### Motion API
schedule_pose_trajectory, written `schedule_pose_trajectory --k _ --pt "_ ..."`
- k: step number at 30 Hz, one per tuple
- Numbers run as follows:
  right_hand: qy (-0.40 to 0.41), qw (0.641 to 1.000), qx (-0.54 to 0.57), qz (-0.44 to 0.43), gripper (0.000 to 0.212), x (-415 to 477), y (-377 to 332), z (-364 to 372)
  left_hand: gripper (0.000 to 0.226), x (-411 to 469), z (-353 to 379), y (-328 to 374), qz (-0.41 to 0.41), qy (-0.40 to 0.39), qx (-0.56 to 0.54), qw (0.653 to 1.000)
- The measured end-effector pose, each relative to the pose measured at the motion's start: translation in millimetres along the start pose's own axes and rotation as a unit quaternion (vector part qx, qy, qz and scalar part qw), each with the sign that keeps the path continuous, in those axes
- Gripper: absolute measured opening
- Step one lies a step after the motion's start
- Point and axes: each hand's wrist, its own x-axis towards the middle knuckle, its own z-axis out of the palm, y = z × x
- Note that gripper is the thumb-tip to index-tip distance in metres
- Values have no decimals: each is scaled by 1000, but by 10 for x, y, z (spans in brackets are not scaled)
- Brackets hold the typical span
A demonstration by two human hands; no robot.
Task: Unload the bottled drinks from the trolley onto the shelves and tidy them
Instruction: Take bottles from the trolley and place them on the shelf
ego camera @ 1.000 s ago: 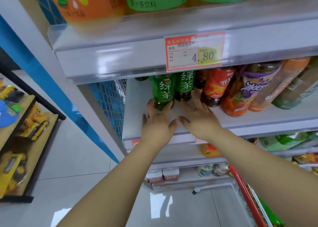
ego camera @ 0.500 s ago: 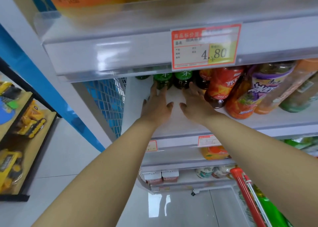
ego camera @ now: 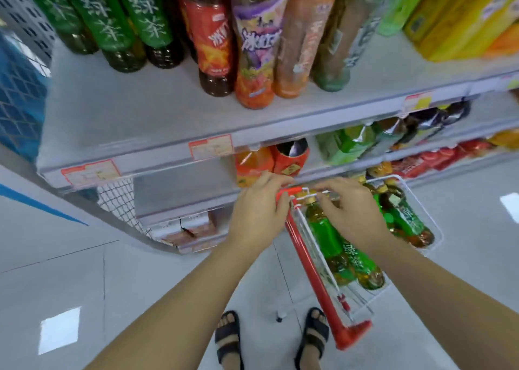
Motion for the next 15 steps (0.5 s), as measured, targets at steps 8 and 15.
schedule_pose_trajectory --k 8,15 --pt "-129 971 -30 201 29 -687 1751 -74 33 -219 1633 -59 -140 -100 37 984" --pt "-215 939 -44 266 66 -716 2554 295 31 -442 2199 -100 -132 -53 181 973"
